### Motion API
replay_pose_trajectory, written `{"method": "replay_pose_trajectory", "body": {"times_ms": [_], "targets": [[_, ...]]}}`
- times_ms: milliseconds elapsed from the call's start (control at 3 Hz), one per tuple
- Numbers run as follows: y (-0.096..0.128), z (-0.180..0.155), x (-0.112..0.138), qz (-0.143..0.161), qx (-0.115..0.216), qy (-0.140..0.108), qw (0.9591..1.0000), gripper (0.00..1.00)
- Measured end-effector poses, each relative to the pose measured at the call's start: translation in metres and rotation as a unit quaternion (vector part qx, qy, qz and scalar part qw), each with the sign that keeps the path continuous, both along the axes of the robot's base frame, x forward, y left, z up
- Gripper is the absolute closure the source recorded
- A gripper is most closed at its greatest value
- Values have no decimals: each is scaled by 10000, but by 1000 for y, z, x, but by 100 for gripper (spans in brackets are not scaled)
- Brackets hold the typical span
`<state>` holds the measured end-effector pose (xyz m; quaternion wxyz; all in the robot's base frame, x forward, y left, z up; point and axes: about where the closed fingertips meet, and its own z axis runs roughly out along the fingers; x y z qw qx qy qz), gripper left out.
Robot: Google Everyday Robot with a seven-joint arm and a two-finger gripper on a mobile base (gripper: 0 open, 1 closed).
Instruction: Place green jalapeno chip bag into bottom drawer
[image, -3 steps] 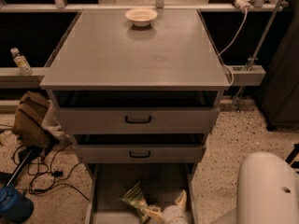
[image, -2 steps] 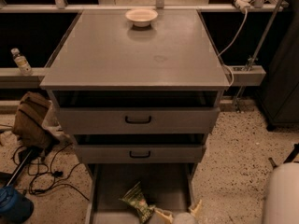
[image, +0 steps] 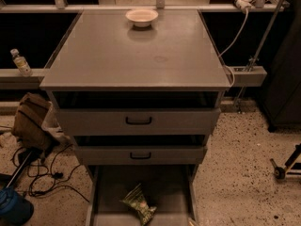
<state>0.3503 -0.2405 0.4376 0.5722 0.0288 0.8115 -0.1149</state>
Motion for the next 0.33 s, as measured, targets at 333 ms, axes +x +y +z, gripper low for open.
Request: {"method": "replay_pose_trajectory", "body": {"times_ms": [333], "targets": [[-5, -2, -8, -63, 22, 45, 10000, 0]]}}
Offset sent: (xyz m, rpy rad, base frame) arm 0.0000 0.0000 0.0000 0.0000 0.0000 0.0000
